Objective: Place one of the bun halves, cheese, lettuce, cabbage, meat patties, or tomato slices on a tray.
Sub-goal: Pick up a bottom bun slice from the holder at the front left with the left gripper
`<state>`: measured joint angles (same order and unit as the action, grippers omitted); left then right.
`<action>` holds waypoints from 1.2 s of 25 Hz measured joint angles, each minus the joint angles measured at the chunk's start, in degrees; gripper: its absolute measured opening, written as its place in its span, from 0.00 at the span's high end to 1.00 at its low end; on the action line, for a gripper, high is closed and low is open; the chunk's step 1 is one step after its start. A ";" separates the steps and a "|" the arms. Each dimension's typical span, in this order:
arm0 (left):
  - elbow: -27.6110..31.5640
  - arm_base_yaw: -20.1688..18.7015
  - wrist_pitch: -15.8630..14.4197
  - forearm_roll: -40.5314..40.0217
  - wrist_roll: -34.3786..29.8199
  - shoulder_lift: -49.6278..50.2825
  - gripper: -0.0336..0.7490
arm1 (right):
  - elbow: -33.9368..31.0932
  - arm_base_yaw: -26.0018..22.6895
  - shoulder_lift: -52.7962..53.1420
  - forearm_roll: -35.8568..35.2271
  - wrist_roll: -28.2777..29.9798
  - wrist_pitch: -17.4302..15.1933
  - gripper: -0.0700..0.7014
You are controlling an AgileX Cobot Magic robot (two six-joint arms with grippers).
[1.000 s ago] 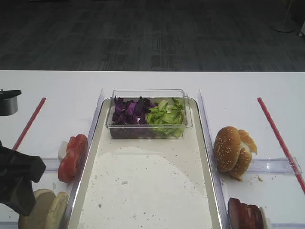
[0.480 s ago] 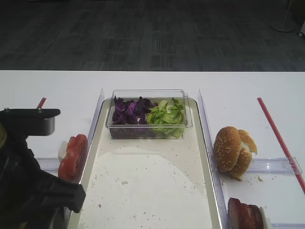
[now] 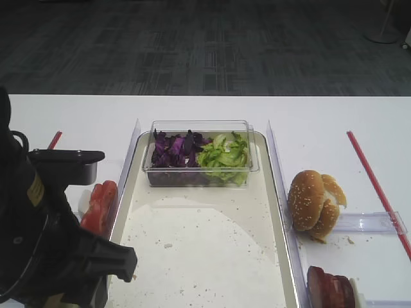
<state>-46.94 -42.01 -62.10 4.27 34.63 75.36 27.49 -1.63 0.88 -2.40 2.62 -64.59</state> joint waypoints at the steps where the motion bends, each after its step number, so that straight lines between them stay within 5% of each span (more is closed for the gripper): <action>1: 0.00 0.00 0.11 -0.73 0.64 0.00 0.41 | 0.00 0.00 0.00 0.00 0.00 0.00 0.03; 30: -0.85 4.02 4.98 -1.38 -3.77 9.11 0.45 | 0.00 0.00 0.00 0.00 0.00 0.00 0.03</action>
<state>-47.79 -37.99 -57.12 2.90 30.86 84.47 27.49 -1.63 0.88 -2.40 2.62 -64.59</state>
